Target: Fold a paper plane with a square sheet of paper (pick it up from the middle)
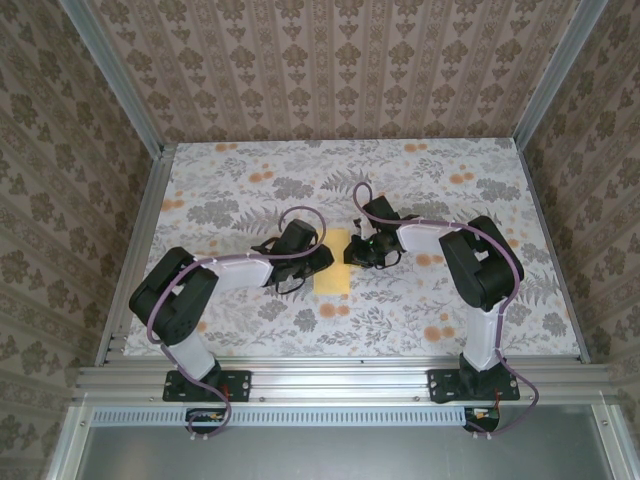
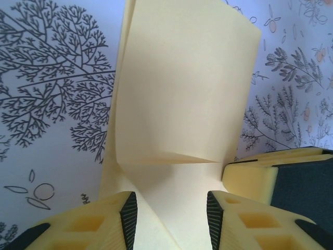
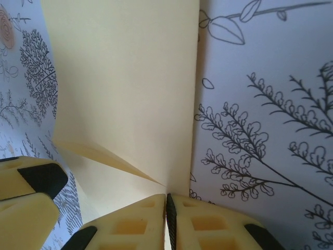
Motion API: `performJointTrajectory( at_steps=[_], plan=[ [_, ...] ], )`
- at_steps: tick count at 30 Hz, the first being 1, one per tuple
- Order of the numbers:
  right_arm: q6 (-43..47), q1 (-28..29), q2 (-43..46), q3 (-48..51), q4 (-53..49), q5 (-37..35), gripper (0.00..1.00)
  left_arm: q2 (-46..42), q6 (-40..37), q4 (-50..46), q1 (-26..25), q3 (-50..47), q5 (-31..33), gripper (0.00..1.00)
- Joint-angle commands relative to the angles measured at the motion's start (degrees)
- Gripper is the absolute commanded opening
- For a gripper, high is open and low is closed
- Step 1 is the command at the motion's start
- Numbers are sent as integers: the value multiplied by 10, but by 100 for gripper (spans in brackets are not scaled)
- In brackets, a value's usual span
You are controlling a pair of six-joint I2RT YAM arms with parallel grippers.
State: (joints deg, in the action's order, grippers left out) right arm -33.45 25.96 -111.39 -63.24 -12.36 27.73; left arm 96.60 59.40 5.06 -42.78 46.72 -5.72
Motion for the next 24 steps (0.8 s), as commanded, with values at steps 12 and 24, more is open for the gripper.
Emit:
performJointTrajectory(
  at_steps=[12,24],
  plan=[
    [-10,-5,-33,26,-26,-38,13,23,6,3,-7,11,-8,48],
    [-9,-5,-32,28,-25,-36,14,22,-7,24,-7,18,-18,37]
  ],
)
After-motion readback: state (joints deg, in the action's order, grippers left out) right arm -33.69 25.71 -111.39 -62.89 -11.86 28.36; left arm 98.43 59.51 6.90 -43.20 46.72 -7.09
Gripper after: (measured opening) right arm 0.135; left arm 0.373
